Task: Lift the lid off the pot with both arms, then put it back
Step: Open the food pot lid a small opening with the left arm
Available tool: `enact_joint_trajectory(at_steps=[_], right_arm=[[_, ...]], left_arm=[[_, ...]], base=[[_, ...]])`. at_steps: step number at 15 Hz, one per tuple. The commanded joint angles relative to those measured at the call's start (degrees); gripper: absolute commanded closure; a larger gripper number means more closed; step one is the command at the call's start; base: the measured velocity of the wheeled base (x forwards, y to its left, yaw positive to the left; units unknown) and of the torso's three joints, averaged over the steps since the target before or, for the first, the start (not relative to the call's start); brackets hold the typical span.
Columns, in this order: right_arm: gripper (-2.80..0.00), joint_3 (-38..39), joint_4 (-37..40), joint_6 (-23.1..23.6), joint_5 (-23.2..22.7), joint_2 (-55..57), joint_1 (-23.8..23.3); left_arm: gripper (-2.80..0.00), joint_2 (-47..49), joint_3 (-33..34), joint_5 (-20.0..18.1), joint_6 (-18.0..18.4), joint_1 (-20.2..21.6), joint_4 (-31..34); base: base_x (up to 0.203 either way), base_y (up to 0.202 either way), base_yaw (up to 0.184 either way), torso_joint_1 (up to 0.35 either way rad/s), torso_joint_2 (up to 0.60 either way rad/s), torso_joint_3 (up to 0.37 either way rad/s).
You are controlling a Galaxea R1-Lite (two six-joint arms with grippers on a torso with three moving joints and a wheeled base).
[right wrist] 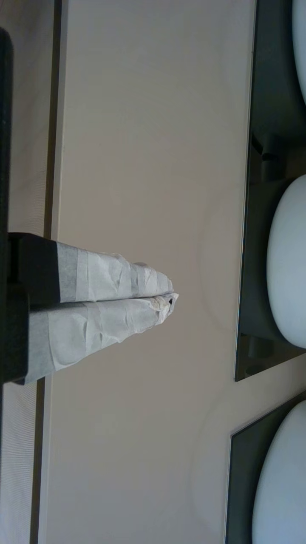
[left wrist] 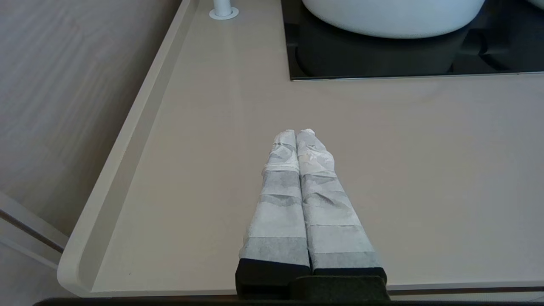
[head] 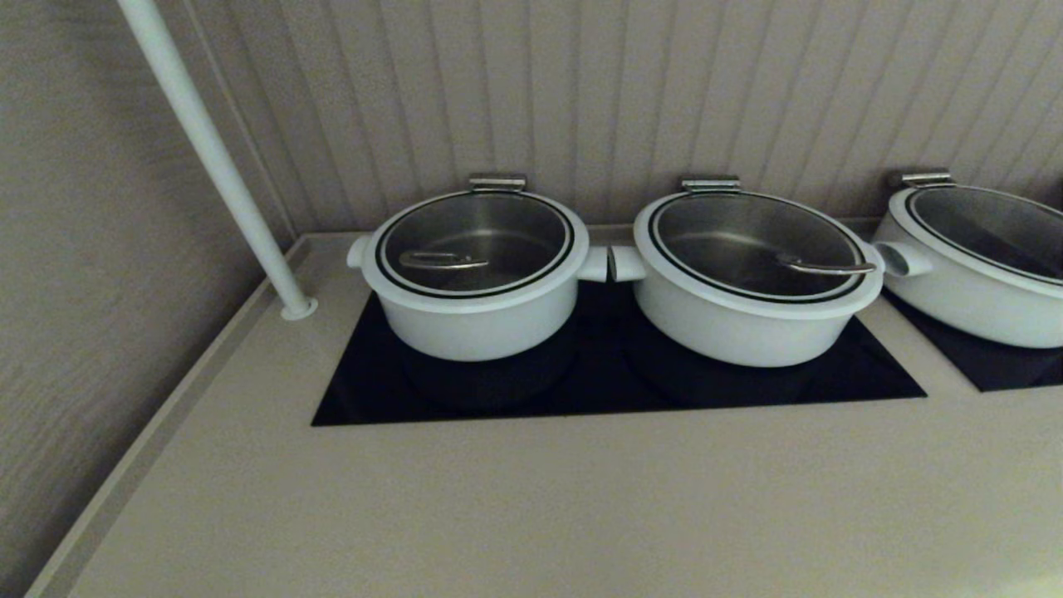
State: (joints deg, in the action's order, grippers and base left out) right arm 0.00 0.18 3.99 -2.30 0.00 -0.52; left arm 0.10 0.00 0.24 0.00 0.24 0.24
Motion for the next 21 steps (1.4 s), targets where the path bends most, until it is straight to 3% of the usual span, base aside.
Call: enact_joint_trajectory(at_steps=[1,6,13,18,21], right_arm=[[0.00,0.00,-0.01,0.06,-0.07,0.09,0.00],[0.00,0.00,-0.01,0.06,-0.01,0.00,0.00],[0.00,0.00,-0.01,0.06,-0.06,0.09,0.00],[0.00,0.00,-0.01,0.06,-0.07,0.09,0.00],[0.00,0.00,-0.01,0.06,-0.07,0.09,0.00]], left_arm=[[0.00,-0.01,0.00,0.02,0.00,0.01,0.02],[0.00,-0.01,0.00,-0.11,0.62,0.02,0.02],[0.00,-0.04,-0.40,-2.78,6.76,0.02,-1.79],[0.00,2.89,-11.80,-9.76,6.59,0.02,3.11],[0.00,11.60,-19.46,-11.05,6.59,-0.03,4.39]], base=[[0.000,0.000,0.000,0.000,0.00,0.000],[0.000,0.000,0.000,0.000,0.00,0.000],[0.000,0.000,0.000,0.000,0.00,0.000],[0.000,0.000,0.000,0.000,0.00,0.000],[0.000,0.000,0.000,0.000,0.00,0.000]])
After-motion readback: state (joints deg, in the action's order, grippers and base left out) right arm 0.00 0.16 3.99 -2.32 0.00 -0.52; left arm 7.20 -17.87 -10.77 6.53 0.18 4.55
